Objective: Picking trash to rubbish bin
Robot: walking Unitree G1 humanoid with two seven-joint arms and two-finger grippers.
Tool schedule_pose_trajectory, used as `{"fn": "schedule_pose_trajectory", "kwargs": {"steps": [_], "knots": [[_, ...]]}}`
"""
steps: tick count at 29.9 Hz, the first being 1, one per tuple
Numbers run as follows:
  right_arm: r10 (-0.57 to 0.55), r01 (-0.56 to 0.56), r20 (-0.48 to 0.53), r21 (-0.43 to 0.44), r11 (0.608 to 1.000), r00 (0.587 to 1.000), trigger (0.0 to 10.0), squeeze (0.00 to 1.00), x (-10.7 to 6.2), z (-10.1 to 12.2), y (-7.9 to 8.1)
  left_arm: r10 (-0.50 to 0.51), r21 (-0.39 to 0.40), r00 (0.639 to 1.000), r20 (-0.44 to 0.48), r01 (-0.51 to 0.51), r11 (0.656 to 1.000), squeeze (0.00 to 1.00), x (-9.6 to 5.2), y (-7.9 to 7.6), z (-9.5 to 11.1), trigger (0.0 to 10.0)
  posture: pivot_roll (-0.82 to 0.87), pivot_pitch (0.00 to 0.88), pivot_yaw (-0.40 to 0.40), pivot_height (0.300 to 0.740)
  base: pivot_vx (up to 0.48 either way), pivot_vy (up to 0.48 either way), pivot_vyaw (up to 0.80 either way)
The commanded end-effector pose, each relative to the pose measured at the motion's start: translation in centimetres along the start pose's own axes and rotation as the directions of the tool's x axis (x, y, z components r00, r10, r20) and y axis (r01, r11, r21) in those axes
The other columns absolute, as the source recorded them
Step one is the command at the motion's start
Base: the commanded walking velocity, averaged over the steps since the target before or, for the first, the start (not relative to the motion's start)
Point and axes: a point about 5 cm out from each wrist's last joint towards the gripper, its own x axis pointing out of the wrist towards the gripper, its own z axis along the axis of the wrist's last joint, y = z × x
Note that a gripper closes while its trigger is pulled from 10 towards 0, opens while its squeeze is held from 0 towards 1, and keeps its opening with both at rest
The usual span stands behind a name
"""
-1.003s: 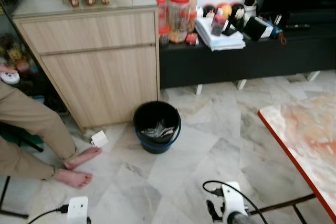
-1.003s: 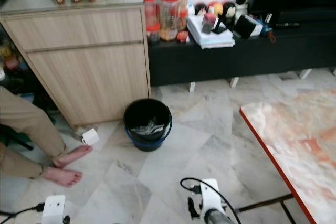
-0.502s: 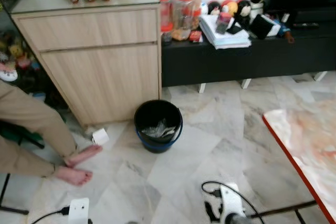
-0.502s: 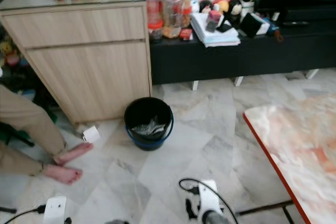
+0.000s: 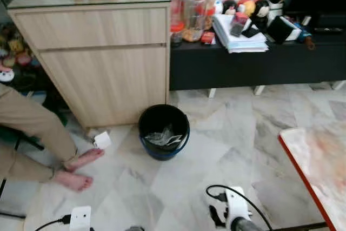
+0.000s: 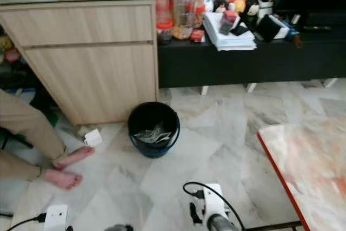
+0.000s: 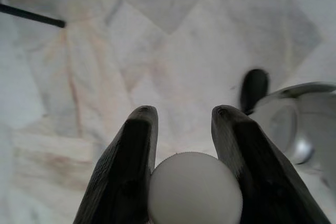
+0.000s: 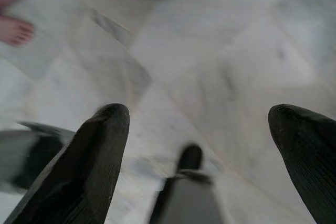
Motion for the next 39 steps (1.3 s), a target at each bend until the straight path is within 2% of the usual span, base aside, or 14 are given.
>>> {"fn": "schedule_pose_trajectory", "kwargs": {"steps": [1,5,9,14,25,31,39], "knots": [[-0.035,0.035,-0.036,0.007,0.999,0.999,10.0,0.00,-0.45,-1.25,-1.30,-0.003,-0.011,1.000,-0.005,0.003,1.000,0.00,-0.03,-0.34,-0.11,10.0,0.11,0.192,-0.029,0.740,0.292,0.000,0.00],[-0.032,0.031,-0.034,-0.032,0.999,0.999,10.0,0.00,-0.43,-1.12,-1.33,-0.004,-0.014,1.000,-0.005,0.004,1.000,0.00,-0.05,-0.43,-0.13,10.0,0.11,0.192,-0.032,0.740,0.289,0.000,0.14],[-0.034,0.033,-0.030,-0.021,0.999,0.999,10.0,0.00,-0.41,-1.06,-1.29,-0.004,-0.015,1.000,-0.006,0.004,1.000,0.00,-0.05,-0.48,-0.15,10.0,0.11,0.193,-0.034,0.740,0.286,0.000,0.75],[-0.029,0.029,-0.026,0.007,1.000,0.999,10.0,0.00,-0.39,-0.99,-1.23,-0.004,-0.017,1.000,-0.006,0.004,1.000,0.00,-0.06,-0.49,-0.17,10.0,0.11,0.192,-0.034,0.740,0.293,0.000,0.00],[-0.018,0.019,-0.026,0.007,1.000,1.000,10.0,0.00,-0.39,-0.90,-1.30,-0.009,-0.021,1.000,-0.007,0.009,1.000,0.00,-0.08,-0.77,-0.18,10.0,0.11,0.191,-0.047,0.740,0.292,0.000,0.00],[-0.005,0.004,-0.032,-0.037,0.999,0.999,10.0,0.00,-0.39,-0.89,-1.26,-0.010,-0.028,1.000,-0.014,0.010,1.000,0.00,-0.16,-1.03,-0.43,10.0,0.11,0.190,-0.053,0.740,0.291,0.000,0.00],[-0.002,0.002,-0.025,-0.014,1.000,1.000,10.0,0.00,-0.31,-0.73,-1.04,-0.007,-0.029,1.000,-0.022,0.006,1.000,0.00,-0.17,-0.81,-0.59,10.0,0.11,0.185,-0.051,0.740,0.290,0.000,0.26]]}}
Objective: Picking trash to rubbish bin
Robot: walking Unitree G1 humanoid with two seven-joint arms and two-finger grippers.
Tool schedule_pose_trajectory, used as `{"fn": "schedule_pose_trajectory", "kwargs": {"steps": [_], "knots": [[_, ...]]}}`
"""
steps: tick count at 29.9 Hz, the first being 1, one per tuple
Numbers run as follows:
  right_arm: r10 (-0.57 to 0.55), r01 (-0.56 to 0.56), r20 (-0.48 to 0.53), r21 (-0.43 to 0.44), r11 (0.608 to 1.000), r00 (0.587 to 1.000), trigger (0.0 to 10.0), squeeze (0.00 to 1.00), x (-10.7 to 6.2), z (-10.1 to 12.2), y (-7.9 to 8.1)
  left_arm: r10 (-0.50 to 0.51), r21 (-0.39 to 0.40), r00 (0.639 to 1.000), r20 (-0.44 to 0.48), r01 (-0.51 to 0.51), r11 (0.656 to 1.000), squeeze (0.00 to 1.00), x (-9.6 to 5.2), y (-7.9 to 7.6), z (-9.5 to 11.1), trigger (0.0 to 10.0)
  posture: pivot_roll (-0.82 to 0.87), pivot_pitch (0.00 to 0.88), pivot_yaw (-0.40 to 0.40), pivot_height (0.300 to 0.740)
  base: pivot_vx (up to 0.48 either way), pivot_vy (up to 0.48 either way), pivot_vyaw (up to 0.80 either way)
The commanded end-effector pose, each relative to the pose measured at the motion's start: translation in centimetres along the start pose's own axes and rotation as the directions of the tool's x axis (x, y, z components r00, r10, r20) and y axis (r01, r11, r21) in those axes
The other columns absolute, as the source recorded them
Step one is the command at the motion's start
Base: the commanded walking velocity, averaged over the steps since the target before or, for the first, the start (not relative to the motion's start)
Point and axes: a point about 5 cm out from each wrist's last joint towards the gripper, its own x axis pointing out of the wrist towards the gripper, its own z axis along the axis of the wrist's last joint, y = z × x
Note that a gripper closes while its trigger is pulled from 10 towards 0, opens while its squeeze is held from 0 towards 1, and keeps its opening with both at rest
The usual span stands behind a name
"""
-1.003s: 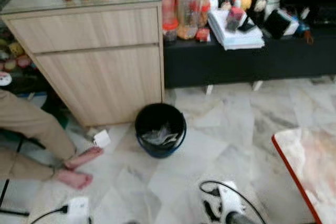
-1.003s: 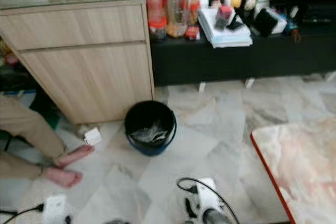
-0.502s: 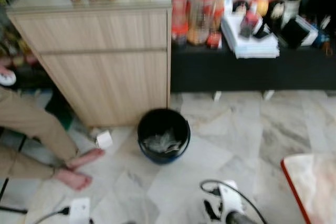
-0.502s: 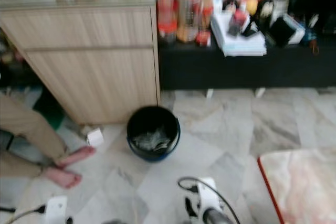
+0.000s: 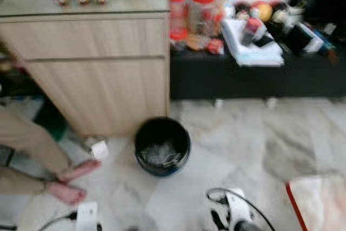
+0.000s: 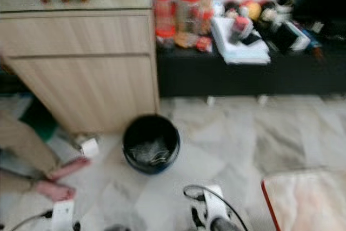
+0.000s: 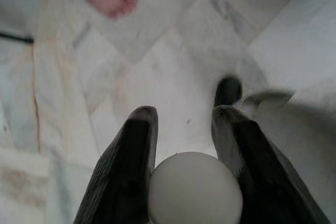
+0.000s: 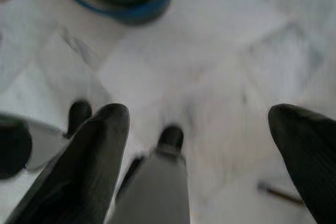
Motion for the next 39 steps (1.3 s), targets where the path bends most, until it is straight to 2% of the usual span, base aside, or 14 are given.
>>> {"fn": "schedule_pose_trajectory", "kwargs": {"steps": [1,39], "knots": [[0.019,-0.019,-0.009,0.018,1.000,1.000,10.0,0.00,0.06,-0.33,0.81,0.033,0.002,0.999,-0.027,-0.033,0.999,0.00,-0.10,1.15,-0.68,10.0,0.11,0.185,-0.051,0.740,0.292,0.000,0.00],[0.024,-0.023,-0.019,0.007,1.000,1.000,10.0,0.00,0.06,-0.51,0.98,0.032,0.002,0.999,-0.022,-0.032,0.999,0.00,-0.06,1.12,-0.53,10.0,0.12,0.183,-0.053,0.740,0.291,0.000,0.00]]}}
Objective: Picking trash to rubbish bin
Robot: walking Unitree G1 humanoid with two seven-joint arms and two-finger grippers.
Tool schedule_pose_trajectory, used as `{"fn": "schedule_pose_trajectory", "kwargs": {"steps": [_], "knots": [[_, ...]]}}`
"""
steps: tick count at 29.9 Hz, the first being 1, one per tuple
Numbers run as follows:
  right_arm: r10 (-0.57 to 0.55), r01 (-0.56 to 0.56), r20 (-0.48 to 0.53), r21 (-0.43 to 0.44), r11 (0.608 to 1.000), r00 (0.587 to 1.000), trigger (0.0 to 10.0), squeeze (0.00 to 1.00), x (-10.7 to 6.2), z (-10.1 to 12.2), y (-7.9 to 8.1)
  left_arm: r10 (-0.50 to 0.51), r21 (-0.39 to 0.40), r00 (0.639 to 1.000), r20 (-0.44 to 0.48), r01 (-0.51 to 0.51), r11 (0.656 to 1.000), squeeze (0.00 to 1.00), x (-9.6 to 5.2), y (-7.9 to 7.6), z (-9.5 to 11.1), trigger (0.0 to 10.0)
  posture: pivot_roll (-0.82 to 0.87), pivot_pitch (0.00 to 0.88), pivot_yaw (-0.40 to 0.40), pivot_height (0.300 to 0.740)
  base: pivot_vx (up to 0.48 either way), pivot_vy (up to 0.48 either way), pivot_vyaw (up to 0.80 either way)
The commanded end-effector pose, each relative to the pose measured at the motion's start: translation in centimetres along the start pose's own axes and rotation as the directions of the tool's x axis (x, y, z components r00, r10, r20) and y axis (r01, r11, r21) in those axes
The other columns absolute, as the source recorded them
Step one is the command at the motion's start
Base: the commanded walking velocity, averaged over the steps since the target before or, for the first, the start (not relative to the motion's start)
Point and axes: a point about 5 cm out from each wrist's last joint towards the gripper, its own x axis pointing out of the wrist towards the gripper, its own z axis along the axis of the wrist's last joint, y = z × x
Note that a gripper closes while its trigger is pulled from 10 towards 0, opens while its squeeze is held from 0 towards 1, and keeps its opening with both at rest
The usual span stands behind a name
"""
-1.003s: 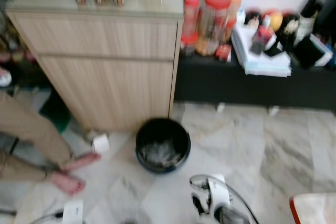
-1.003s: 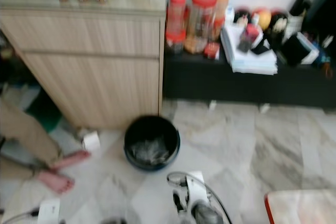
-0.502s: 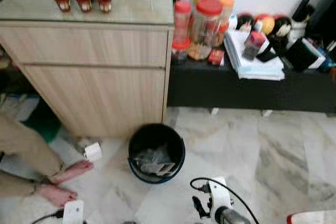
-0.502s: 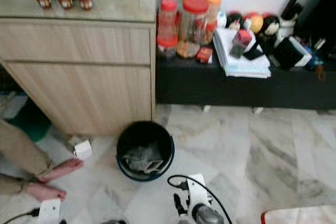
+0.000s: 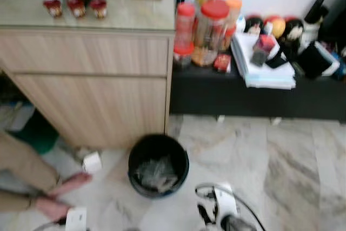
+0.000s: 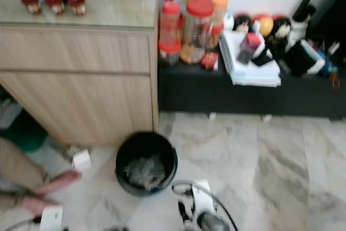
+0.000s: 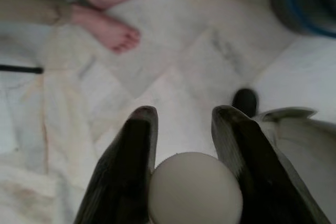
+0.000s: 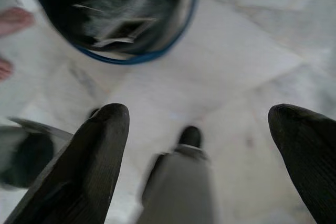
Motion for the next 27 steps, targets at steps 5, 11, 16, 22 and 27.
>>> {"fn": "schedule_pose_trajectory", "kwargs": {"steps": [5,11,16,22,27], "knots": [[-0.002,0.002,-0.011,0.012,1.000,1.000,10.0,0.00,0.0,-0.3,0.0,0.009,0.001,0.999,-0.044,-0.009,1.000,0.00,-0.3,0.3,-1.4,10.0,0.12,0.182,-0.052,0.740,0.290,0.000,0.00],[0.005,-0.005,-0.009,0.011,1.000,1.000,10.0,0.00,0.0,-0.2,0.1,0.010,-0.001,0.999,-0.044,-0.010,1.000,0.00,-0.3,0.3,-1.4,10.0,0.12,0.182,-0.053,0.740,0.289,0.000,0.00],[0.023,-0.023,0.002,0.004,1.000,1.000,10.0,0.00,0.1,0.2,0.3,0.005,0.031,1.000,-0.005,-0.005,0.999,0.00,-0.2,0.3,-0.6,10.0,0.12,0.183,-0.052,0.740,0.283,0.000,0.00],[0.049,-0.045,0.068,-0.056,0.997,0.996,10.0,0.00,0.5,2.7,0.7,-0.027,0.123,0.988,0.153,0.008,0.992,0.00,0.4,-0.4,3.1,10.0,0.12,0.184,-0.052,0.740,0.040,0.000,0.00],[0.099,-0.086,0.136,-0.101,0.991,0.986,10.0,0.00,0.8,5.4,1.5,-0.065,0.151,0.937,0.344,0.013,0.988,0.00,0.5,-1.4,8.4,10.0,0.12,0.185,-0.057,0.740,0.000,0.000,0.00]]}}
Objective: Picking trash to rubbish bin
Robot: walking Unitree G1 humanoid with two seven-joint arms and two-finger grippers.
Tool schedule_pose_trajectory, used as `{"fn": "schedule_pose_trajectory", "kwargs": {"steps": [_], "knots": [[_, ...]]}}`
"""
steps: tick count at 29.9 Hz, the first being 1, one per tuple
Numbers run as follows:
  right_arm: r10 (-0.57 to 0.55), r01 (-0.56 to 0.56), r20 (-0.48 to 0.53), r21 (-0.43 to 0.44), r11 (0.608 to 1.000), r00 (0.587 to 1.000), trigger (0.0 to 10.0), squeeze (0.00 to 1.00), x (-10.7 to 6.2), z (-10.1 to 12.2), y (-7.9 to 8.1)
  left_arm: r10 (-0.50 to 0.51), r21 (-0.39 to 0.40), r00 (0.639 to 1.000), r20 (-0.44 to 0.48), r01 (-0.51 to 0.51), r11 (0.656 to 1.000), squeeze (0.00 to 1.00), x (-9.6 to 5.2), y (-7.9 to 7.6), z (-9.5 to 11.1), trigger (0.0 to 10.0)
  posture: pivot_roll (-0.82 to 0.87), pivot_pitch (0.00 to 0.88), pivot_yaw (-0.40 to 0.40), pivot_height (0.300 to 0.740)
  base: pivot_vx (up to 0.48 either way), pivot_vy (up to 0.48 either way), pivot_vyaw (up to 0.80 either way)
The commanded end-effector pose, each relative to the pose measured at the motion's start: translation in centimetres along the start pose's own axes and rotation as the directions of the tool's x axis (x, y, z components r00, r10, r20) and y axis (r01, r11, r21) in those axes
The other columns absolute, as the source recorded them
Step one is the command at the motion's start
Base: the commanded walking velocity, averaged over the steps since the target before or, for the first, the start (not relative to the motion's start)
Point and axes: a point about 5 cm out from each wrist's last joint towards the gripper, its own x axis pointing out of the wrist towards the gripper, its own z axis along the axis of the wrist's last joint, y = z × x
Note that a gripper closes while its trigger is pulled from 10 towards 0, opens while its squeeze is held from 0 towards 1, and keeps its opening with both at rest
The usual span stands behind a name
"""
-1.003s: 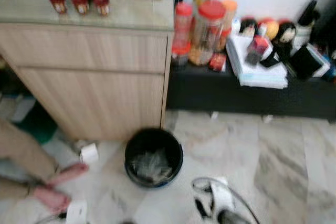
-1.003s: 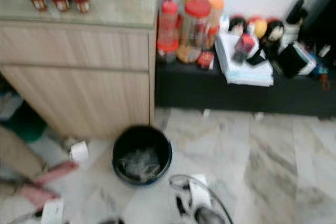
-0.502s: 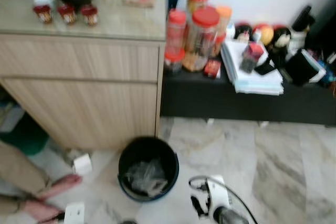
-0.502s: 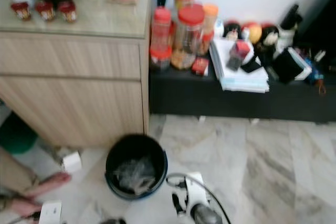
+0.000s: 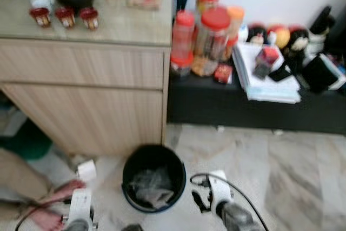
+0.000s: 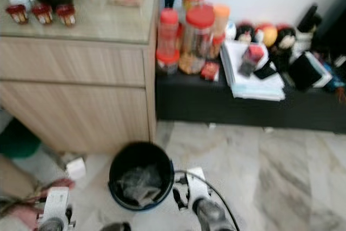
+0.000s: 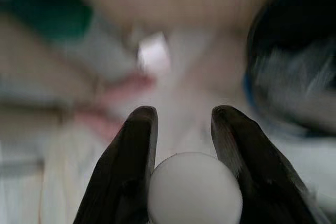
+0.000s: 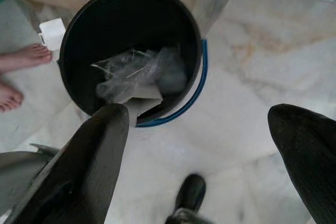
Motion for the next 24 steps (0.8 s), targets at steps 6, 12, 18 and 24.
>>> {"fn": "schedule_pose_trajectory", "kwargs": {"steps": [6,12,18,24], "knots": [[0.104,-0.099,0.090,-0.064,0.993,0.990,10.0,0.00,0.7,3.7,1.3,-0.048,0.082,0.952,0.302,0.024,0.996,0.00,1.5,-1.0,7.9,10.0,0.12,0.185,-0.066,0.740,0.000,0.000,0.00],[0.153,-0.142,0.153,-0.080,0.987,0.976,10.0,0.00,1.0,5.9,1.8,-0.097,0.146,0.904,0.416,0.039,0.988,0.00,1.7,-1.9,11.6,10.0,0.11,0.188,-0.070,0.740,0.000,0.000,0.00],[0.299,-0.293,0.282,-0.064,0.954,0.912,10.0,0.00,0.8,9.1,2.8,-0.244,0.224,0.775,0.583,0.135,0.965,0.00,0.9,-5.3,16.8,10.0,0.06,0.216,-0.091,0.740,0.000,0.000,0.00],[0.323,-0.313,0.308,-0.083,0.946,0.895,10.0,0.00,0.6,9.5,2.7,-0.287,0.244,0.742,0.606,0.170,0.955,0.00,0.5,-6.3,17.9,10.0,0.04,0.238,-0.105,0.740,0.000,0.000,0.00]]}}
